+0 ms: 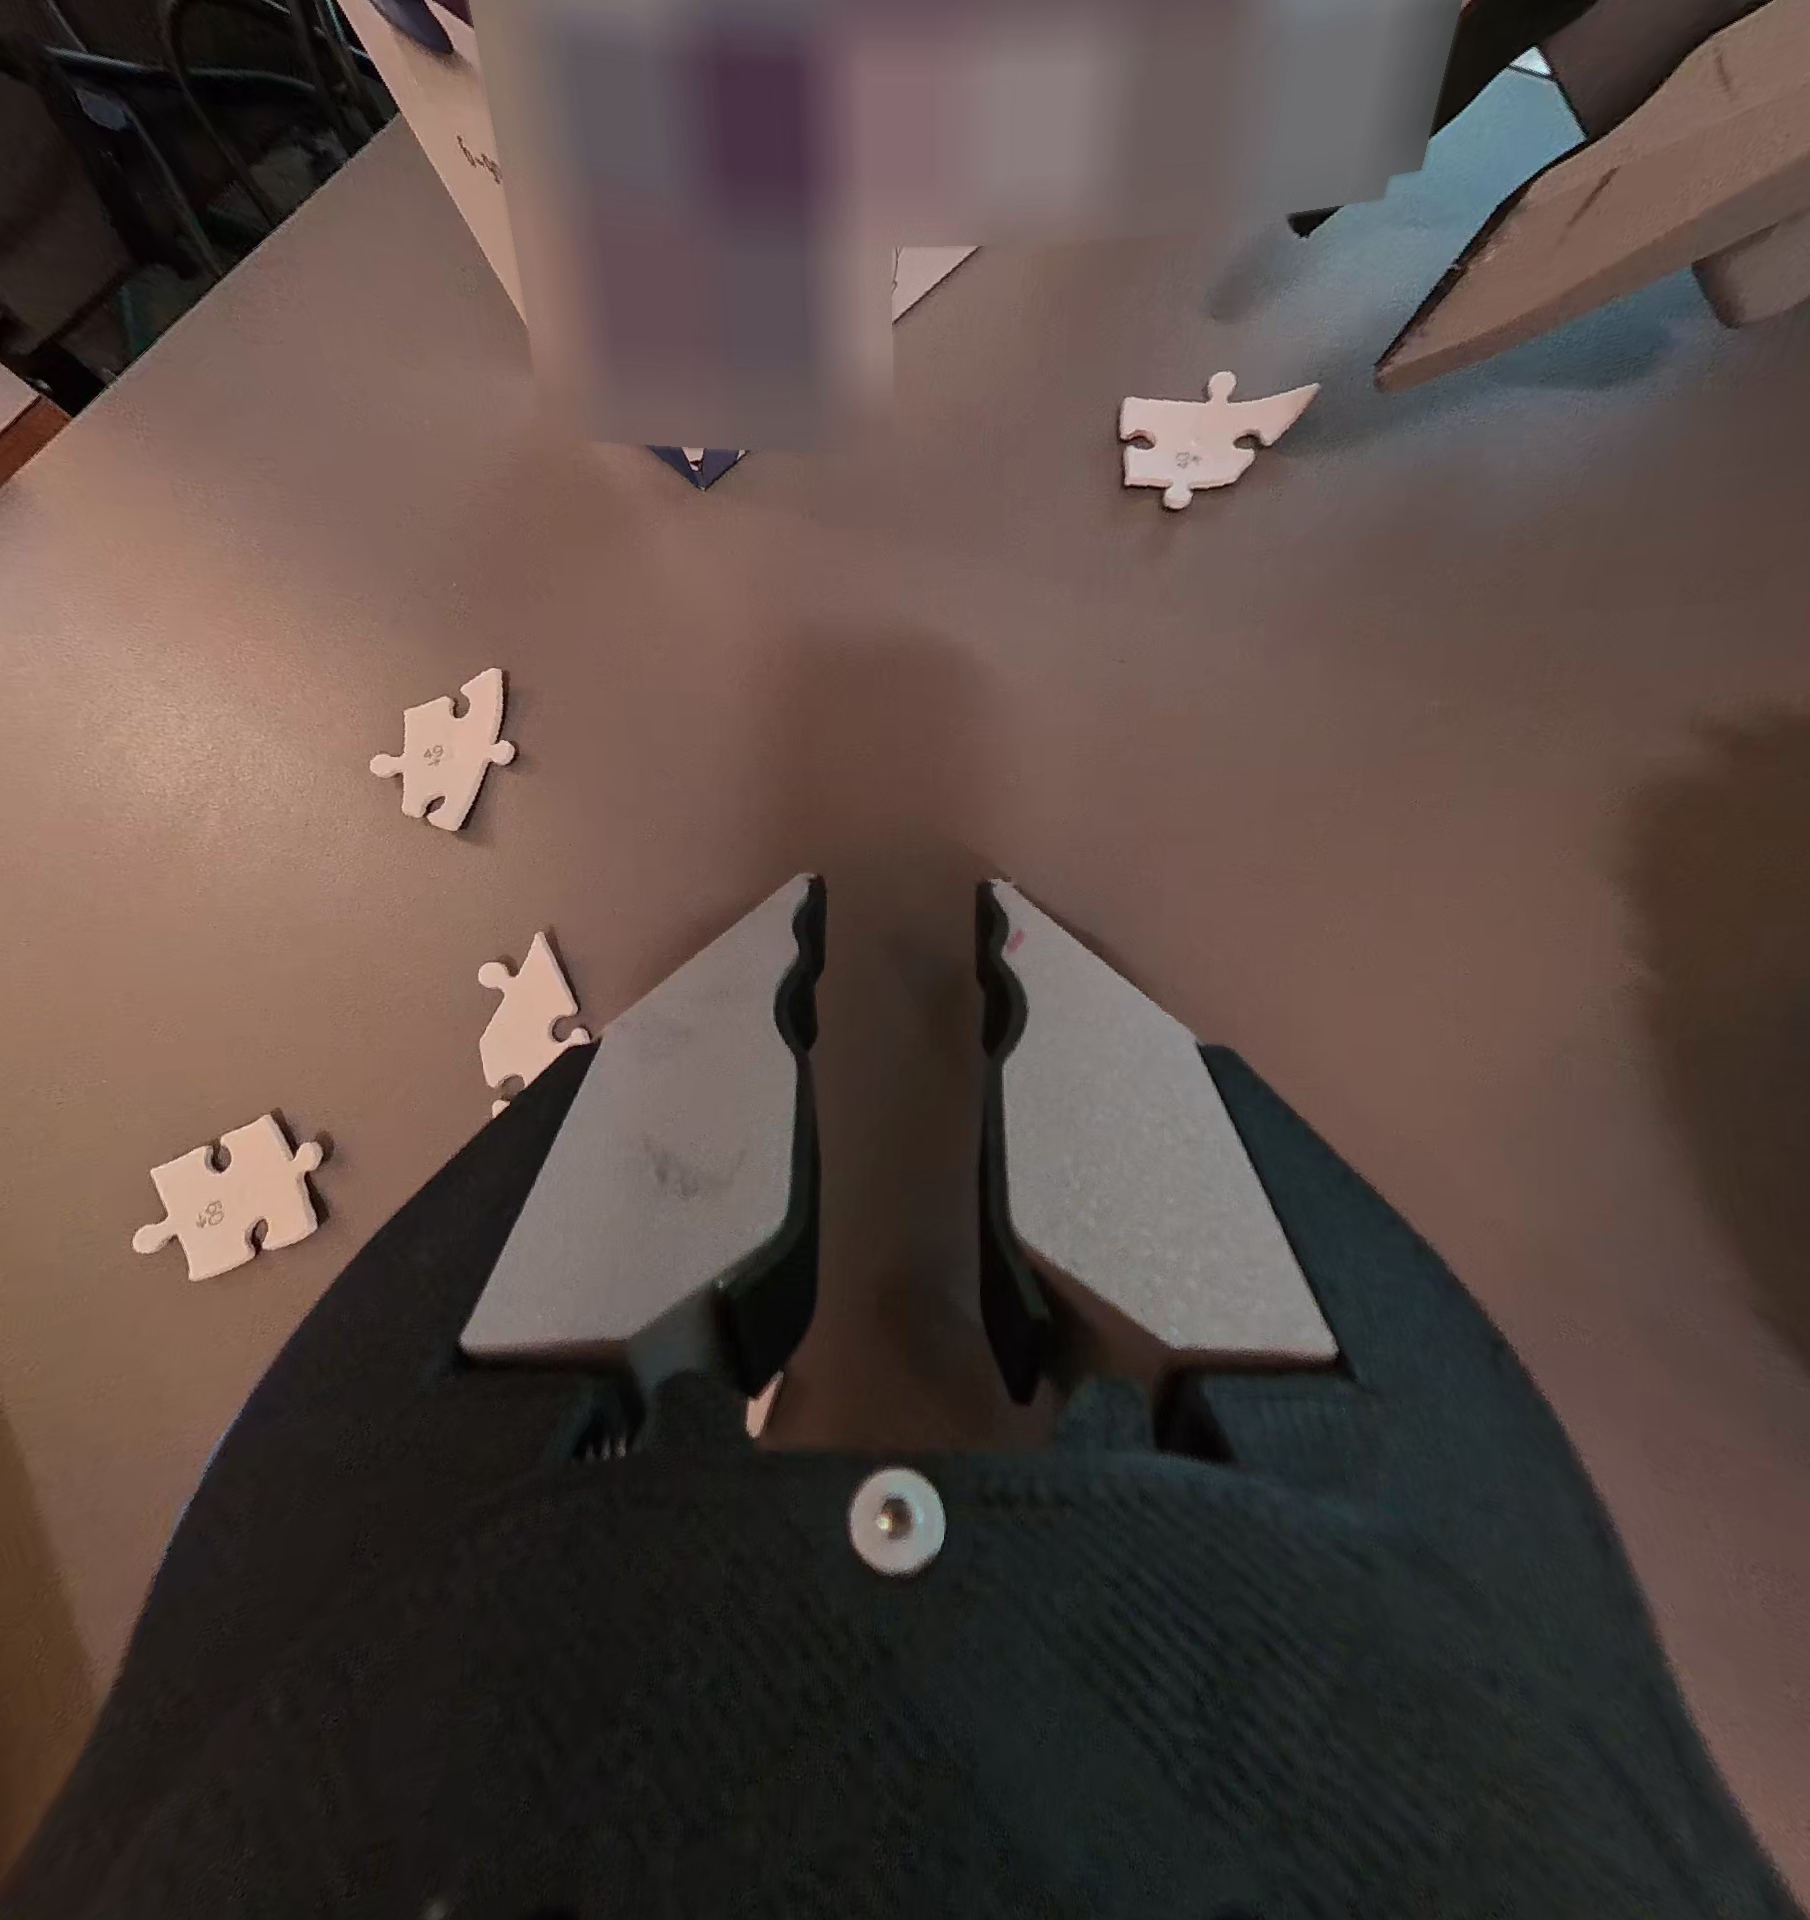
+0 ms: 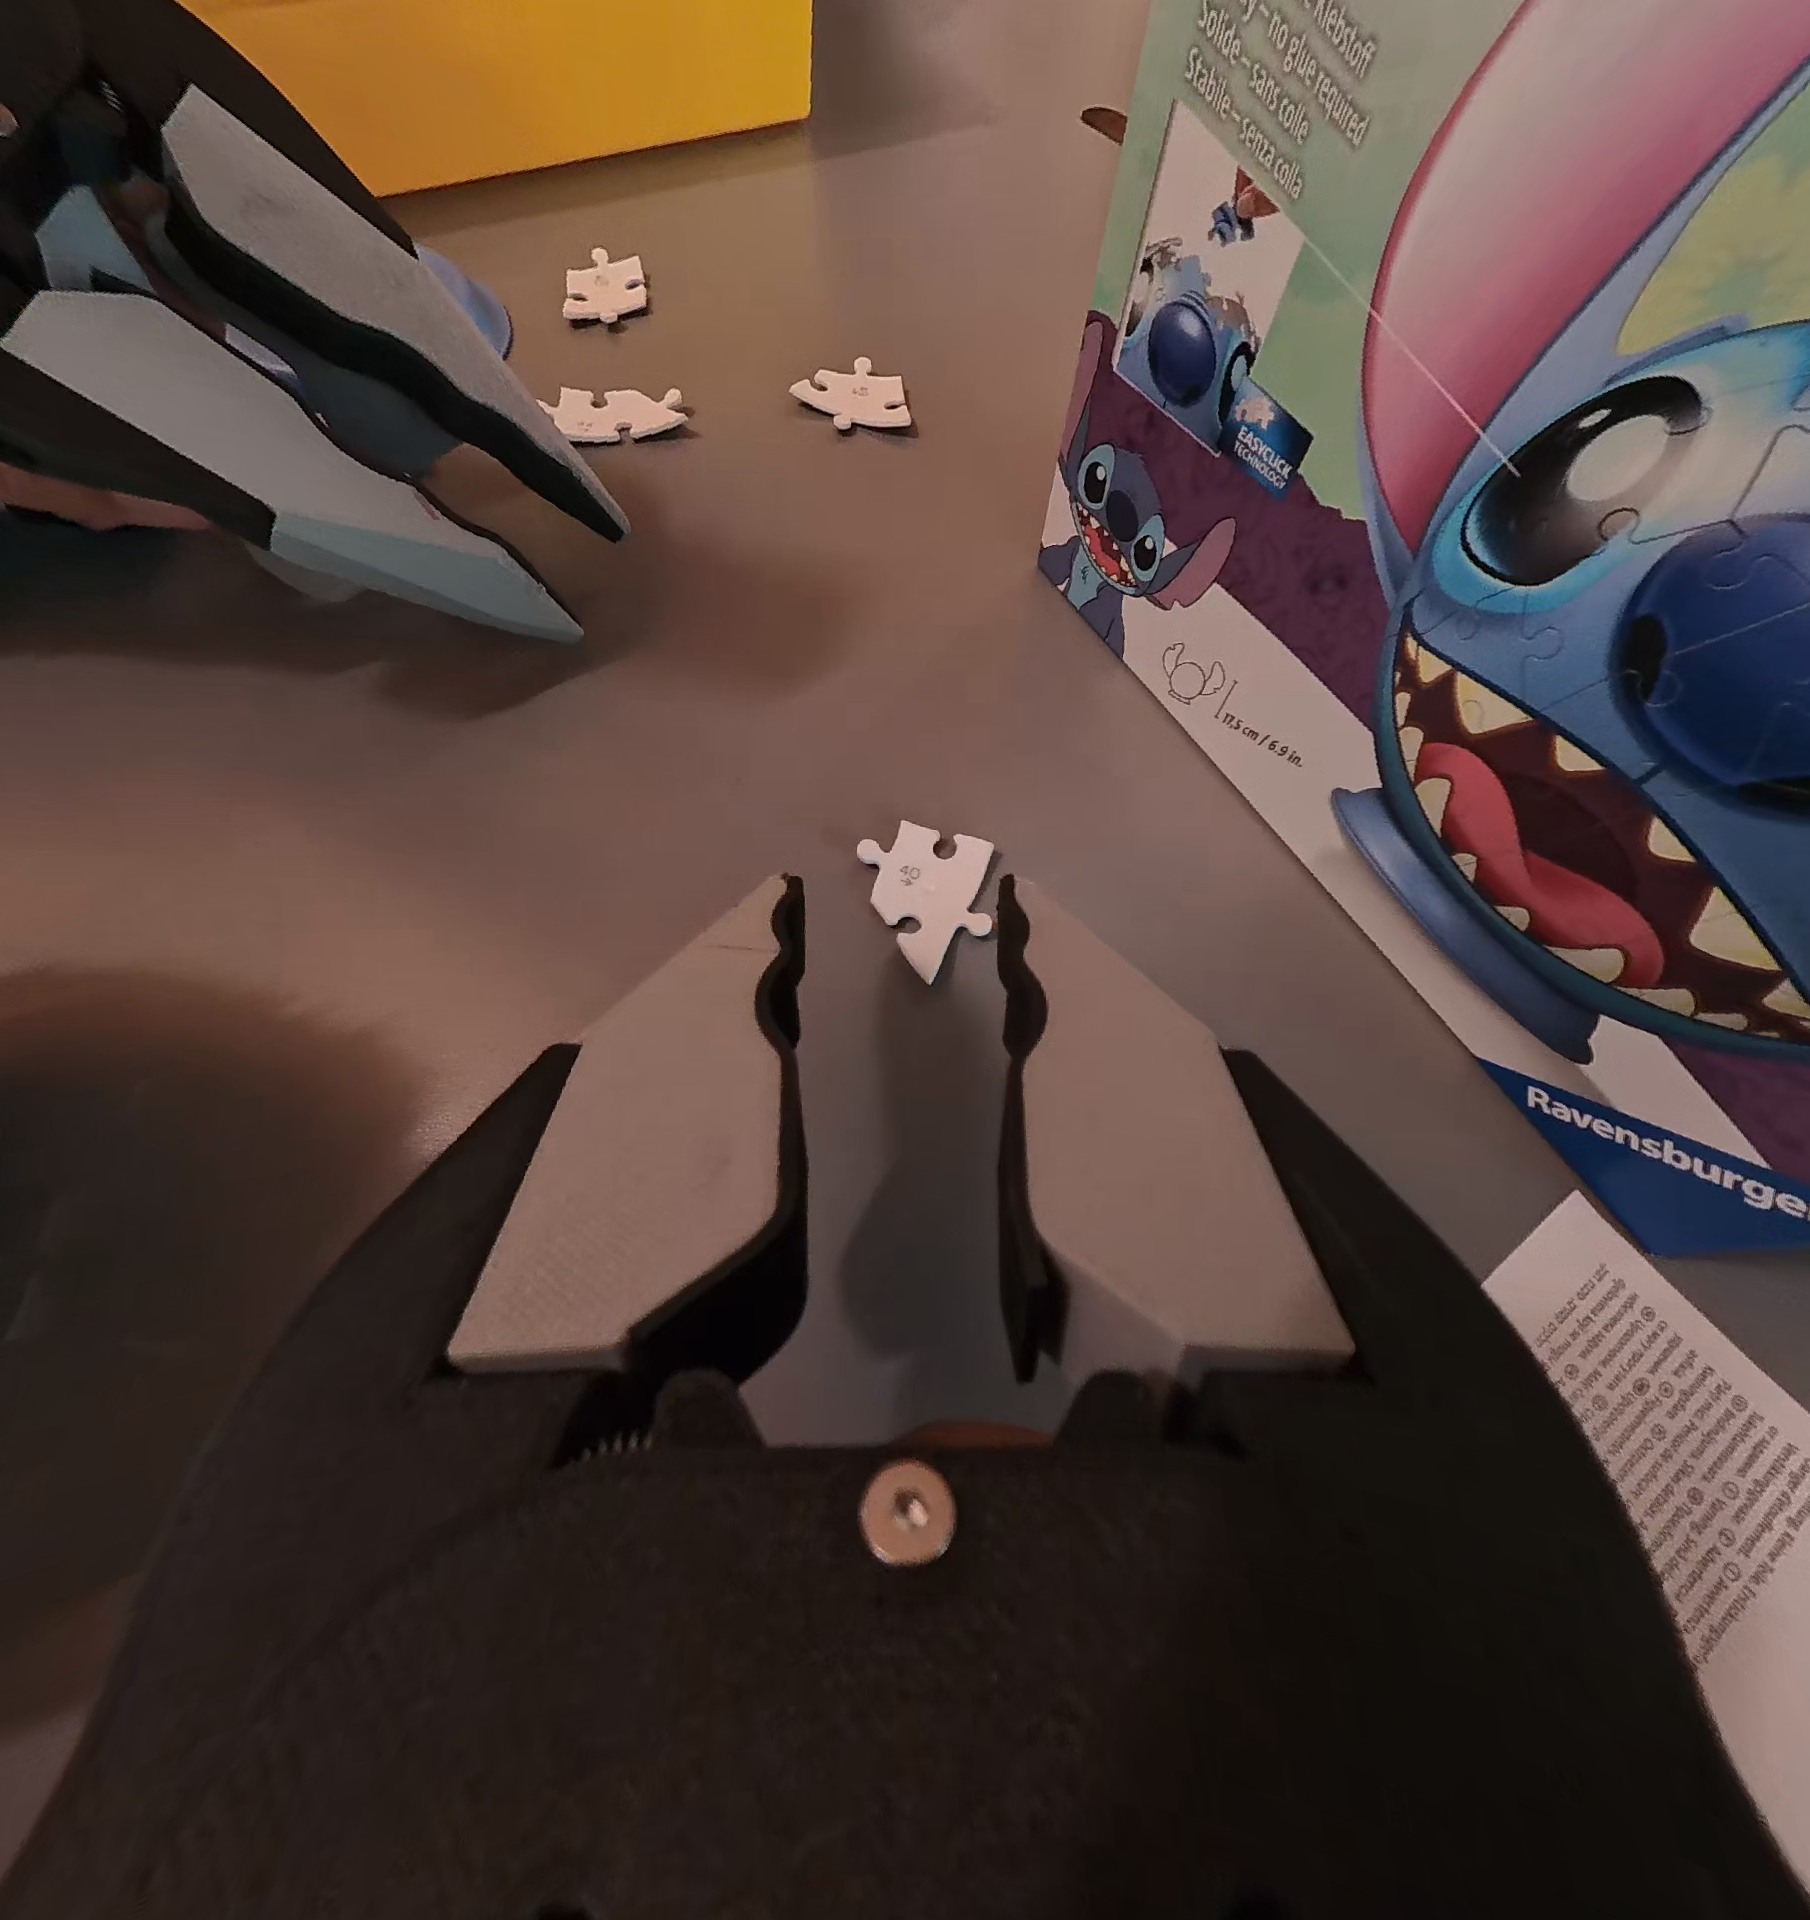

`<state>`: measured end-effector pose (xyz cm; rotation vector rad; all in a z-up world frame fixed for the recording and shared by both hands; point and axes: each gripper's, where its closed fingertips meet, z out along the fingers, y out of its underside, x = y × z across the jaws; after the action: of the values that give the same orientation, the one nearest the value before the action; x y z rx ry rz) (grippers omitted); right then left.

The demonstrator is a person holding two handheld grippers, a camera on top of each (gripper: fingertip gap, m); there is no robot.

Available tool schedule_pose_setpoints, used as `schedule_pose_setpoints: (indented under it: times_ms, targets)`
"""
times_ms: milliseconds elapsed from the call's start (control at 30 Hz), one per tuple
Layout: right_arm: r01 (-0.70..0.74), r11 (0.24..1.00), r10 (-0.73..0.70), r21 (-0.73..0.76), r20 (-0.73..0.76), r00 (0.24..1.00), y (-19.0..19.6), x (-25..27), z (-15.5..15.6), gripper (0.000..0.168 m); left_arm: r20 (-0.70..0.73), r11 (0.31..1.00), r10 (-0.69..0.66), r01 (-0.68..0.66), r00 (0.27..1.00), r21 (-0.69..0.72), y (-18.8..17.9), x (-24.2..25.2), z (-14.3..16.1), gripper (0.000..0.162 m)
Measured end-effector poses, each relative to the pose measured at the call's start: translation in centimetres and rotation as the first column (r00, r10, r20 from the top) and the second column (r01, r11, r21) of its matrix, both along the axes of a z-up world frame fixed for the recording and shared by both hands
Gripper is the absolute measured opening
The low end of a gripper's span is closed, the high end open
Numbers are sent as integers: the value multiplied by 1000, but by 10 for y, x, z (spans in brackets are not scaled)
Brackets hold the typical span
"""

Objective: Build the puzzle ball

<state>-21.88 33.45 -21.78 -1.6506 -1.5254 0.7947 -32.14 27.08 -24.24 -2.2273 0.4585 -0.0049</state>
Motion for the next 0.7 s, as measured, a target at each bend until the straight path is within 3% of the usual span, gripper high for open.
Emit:
schedule_pose_setpoints:
  times_ms: [533, 700]
  targets:
    - [-36, 999, 36, 1, 11, 999, -8, -3, -2, 41, -6, 1000, -2, 1, 1000, -9, 0, 0, -2, 27]
    - [19, 999, -22, 50, 71, 997, 3, -3, -13, 42, -15, 1000, -3, 3, 1000, -16, 0, 0, -3, 27]
